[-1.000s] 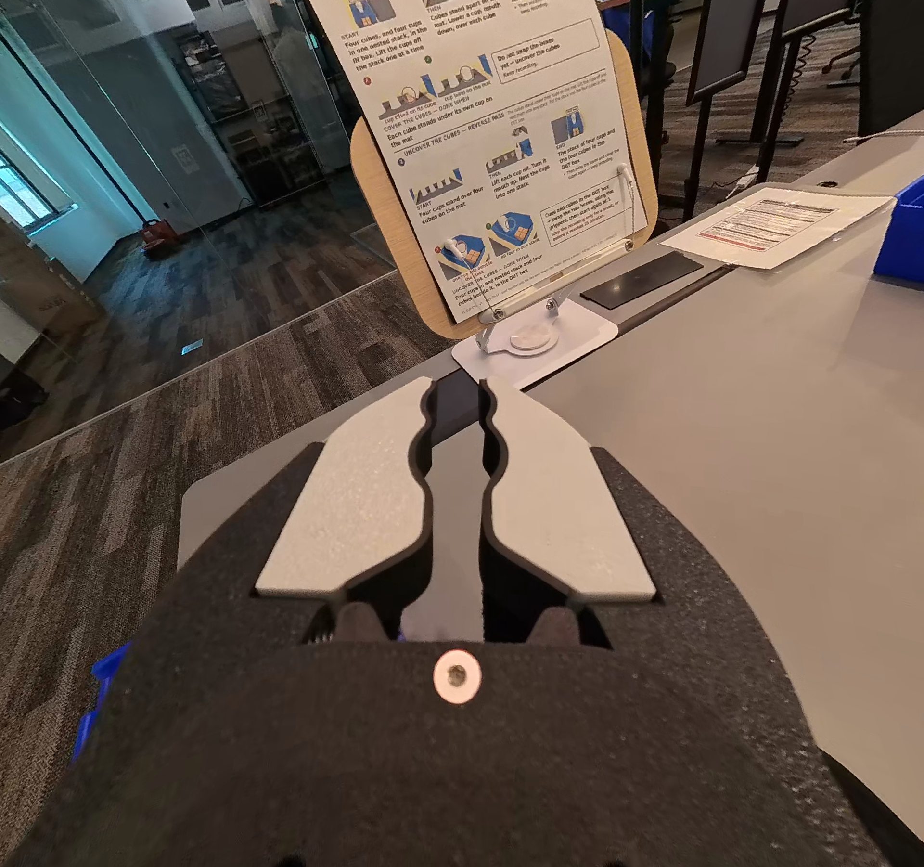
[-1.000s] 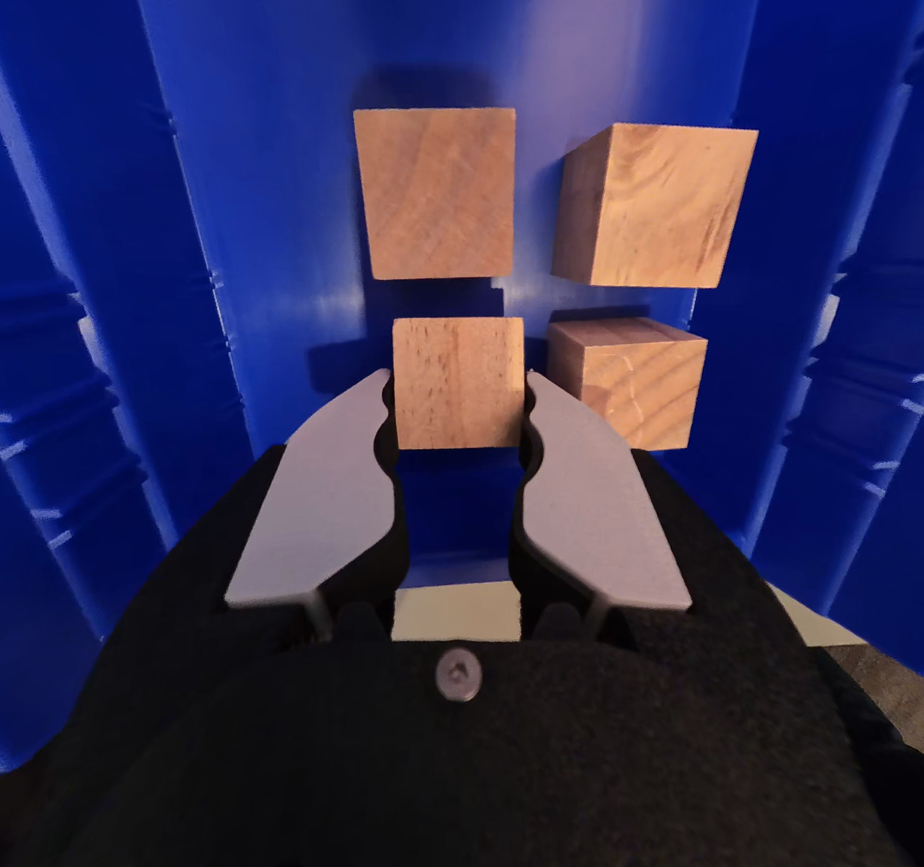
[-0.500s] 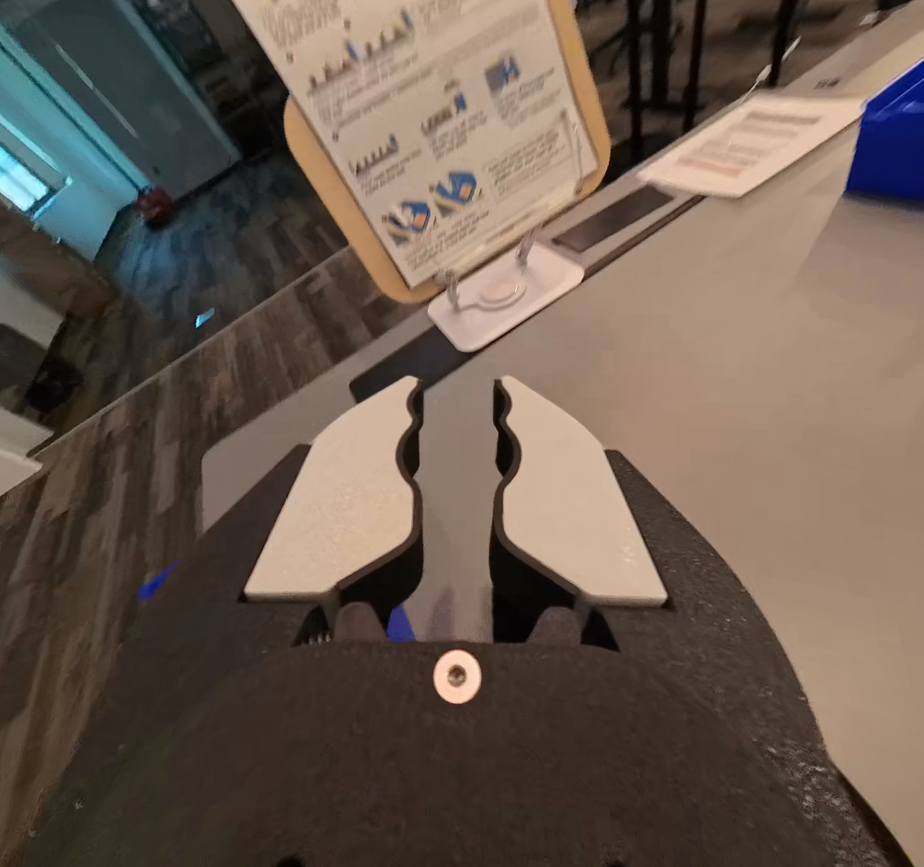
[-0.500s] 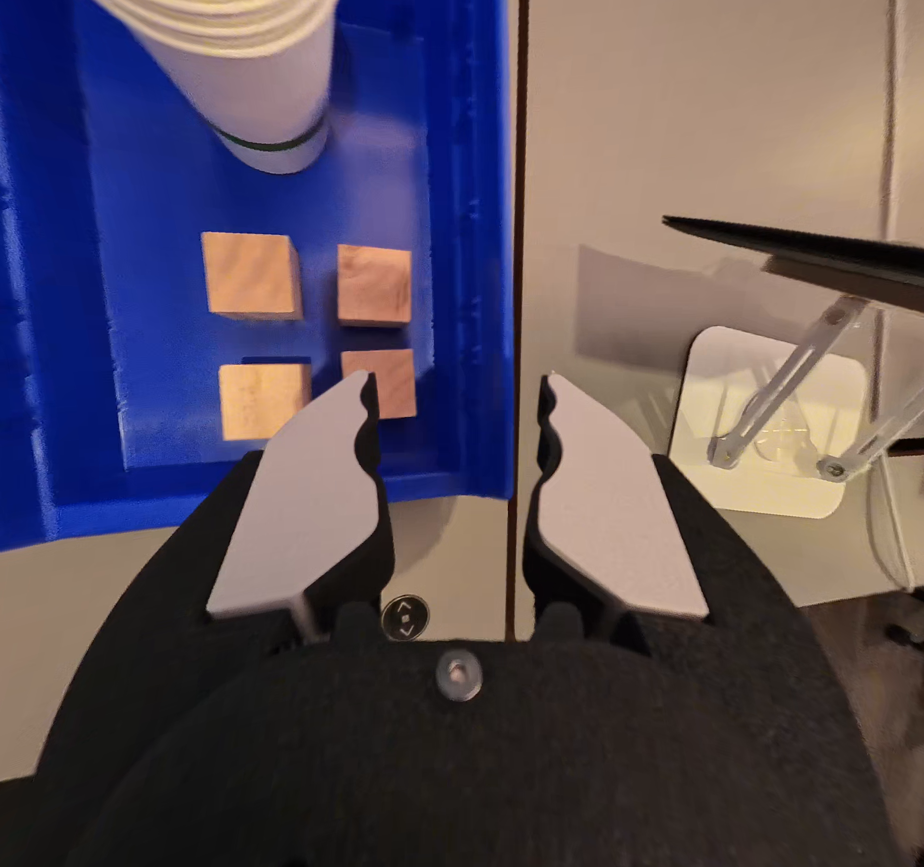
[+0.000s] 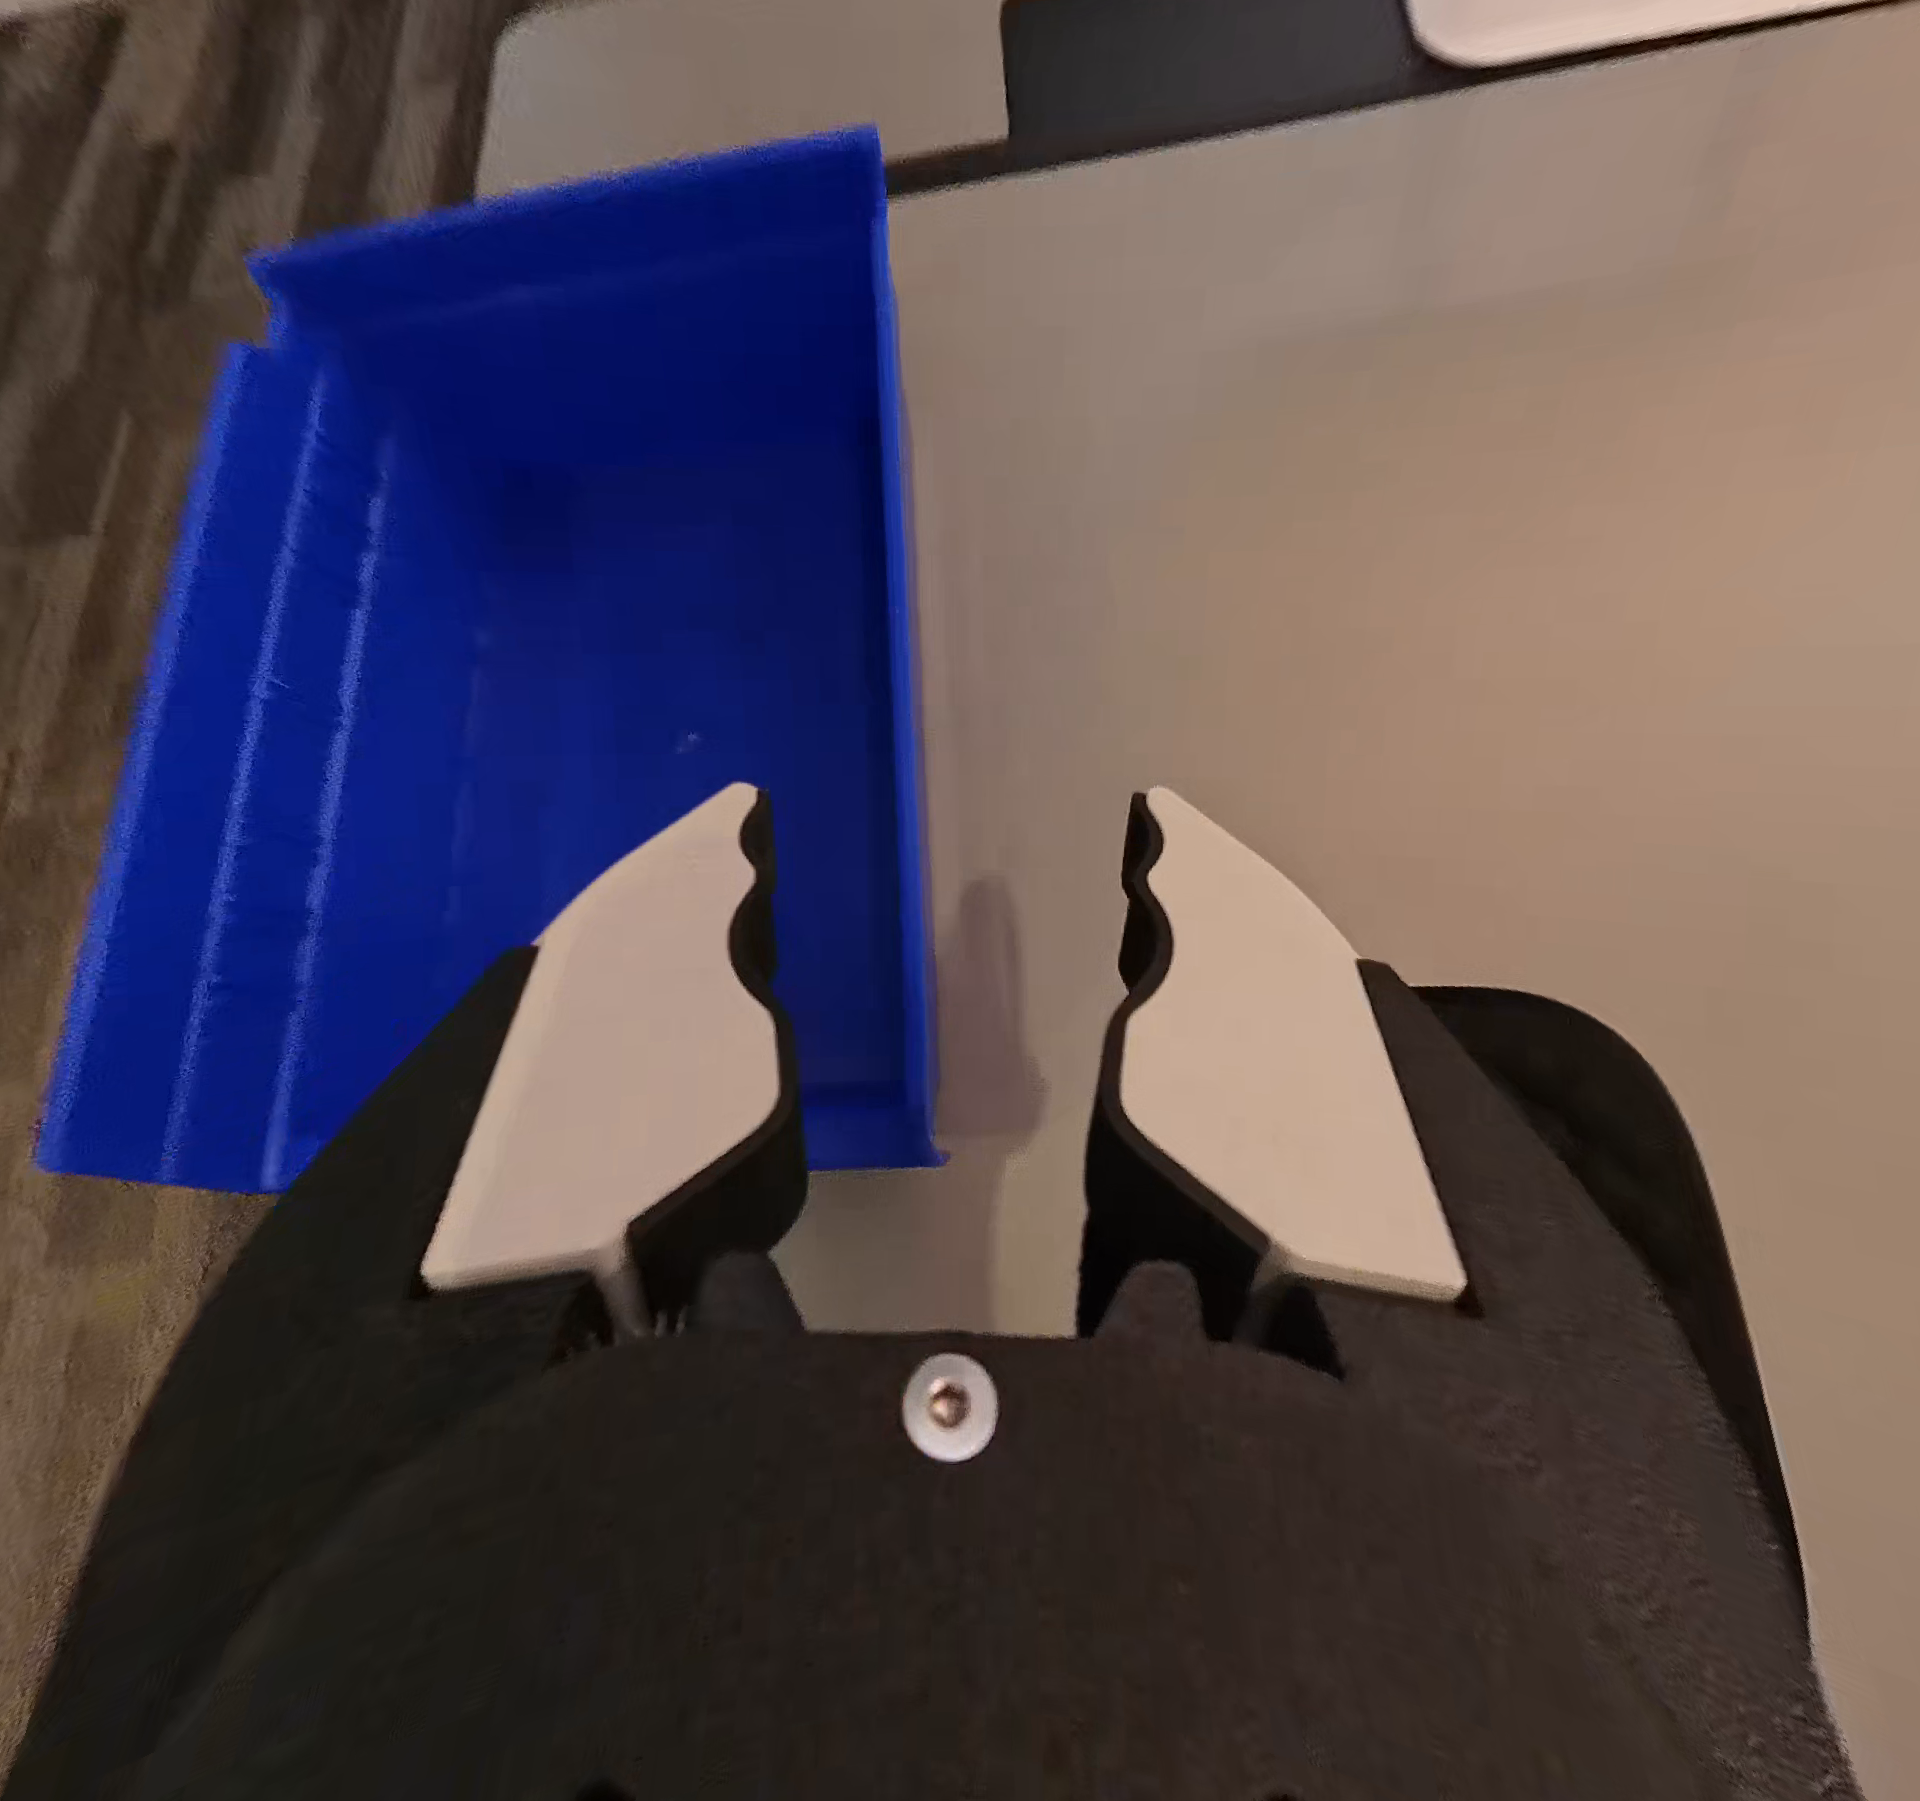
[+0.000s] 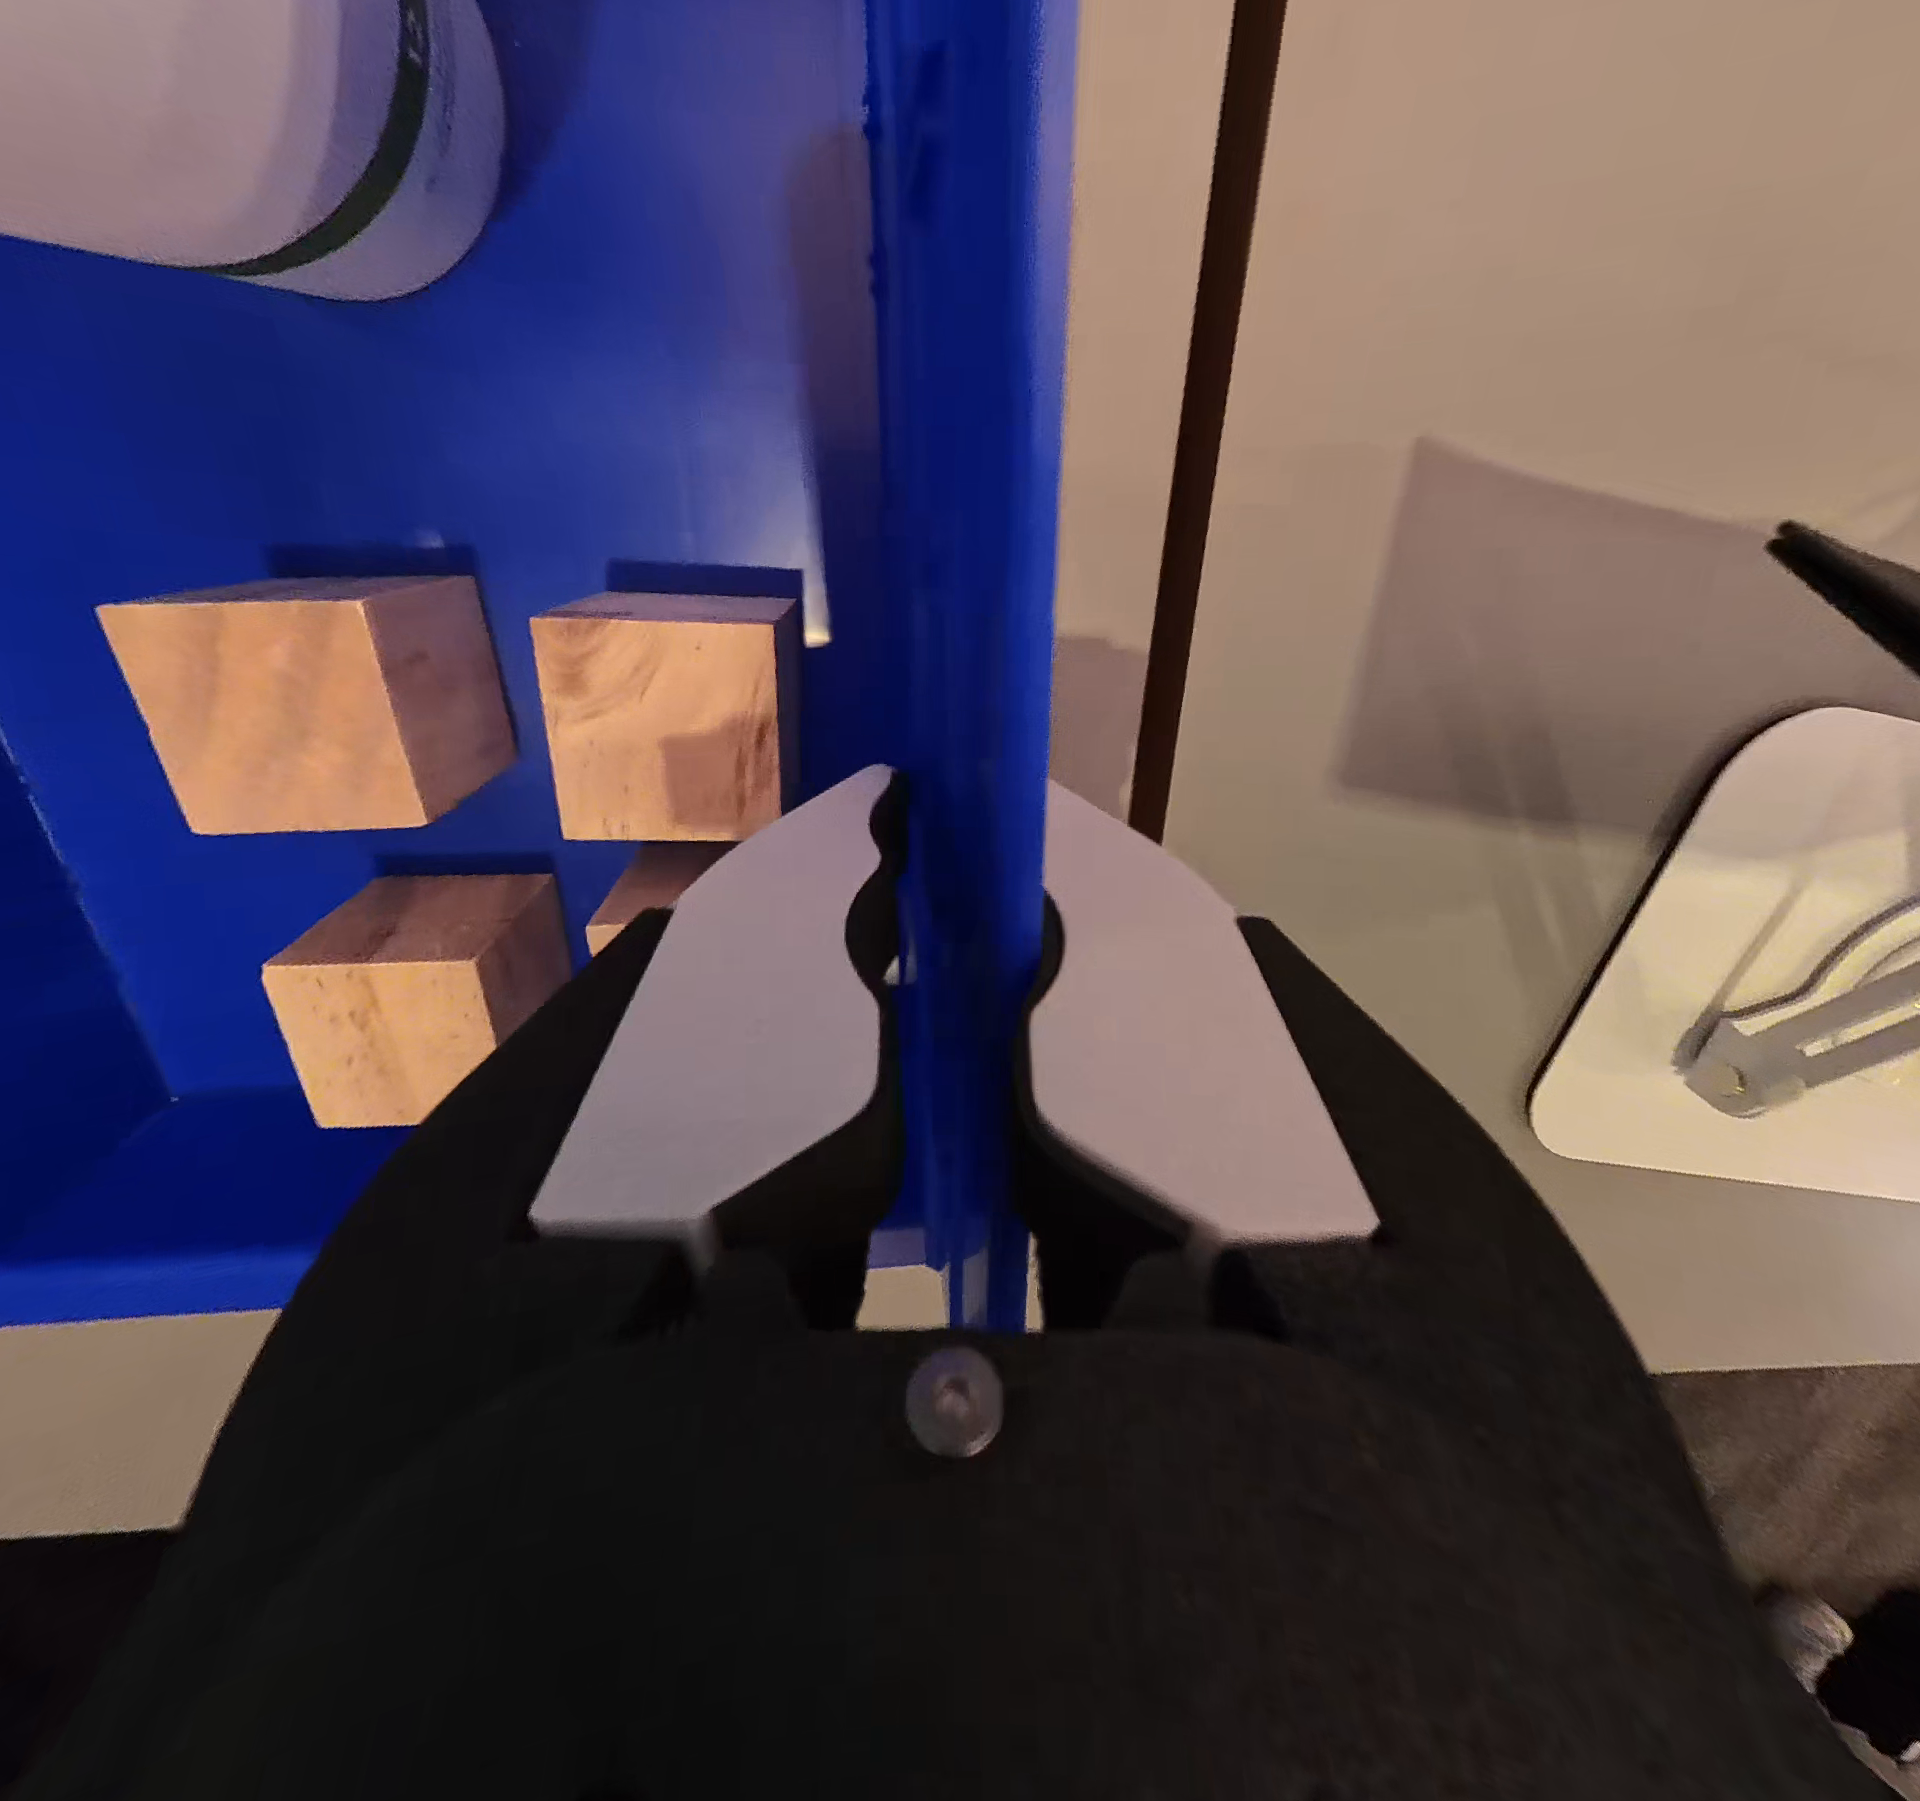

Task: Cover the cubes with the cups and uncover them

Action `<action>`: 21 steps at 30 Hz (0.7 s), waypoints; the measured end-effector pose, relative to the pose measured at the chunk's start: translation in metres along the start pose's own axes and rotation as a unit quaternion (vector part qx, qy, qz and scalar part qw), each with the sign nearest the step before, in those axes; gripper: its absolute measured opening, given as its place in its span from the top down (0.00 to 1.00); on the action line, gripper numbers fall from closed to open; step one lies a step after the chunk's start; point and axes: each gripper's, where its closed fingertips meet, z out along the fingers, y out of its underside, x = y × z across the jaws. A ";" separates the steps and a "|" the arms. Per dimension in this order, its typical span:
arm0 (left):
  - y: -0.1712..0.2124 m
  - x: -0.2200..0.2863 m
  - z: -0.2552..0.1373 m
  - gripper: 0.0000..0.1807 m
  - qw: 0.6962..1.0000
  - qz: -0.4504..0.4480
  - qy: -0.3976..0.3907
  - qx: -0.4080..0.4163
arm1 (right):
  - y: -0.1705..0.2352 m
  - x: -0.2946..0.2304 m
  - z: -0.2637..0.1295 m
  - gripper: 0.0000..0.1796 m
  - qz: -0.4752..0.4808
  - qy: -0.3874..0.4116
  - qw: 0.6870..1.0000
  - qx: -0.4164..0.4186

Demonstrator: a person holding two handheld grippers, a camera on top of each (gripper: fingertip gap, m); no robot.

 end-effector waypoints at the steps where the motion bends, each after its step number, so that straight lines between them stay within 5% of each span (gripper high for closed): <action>1: 0.006 -0.002 0.009 0.64 1.000 -0.003 -0.007 -0.018 | 0.000 -0.001 0.000 0.91 -0.001 -0.006 1.000 0.002; 7: 0.036 -0.027 0.060 0.67 0.984 0.002 -0.060 -0.167 | -0.001 0.000 0.000 0.91 -0.013 -0.004 1.000 0.013; 12: 0.057 -0.013 0.075 0.97 0.966 0.014 -0.023 -0.257 | -0.001 -0.001 0.000 0.91 -0.017 -0.008 1.000 0.018; 21: 0.036 0.049 0.085 0.96 0.959 0.032 -0.011 -0.280 | -0.002 -0.001 0.000 0.92 -0.017 -0.014 0.999 0.026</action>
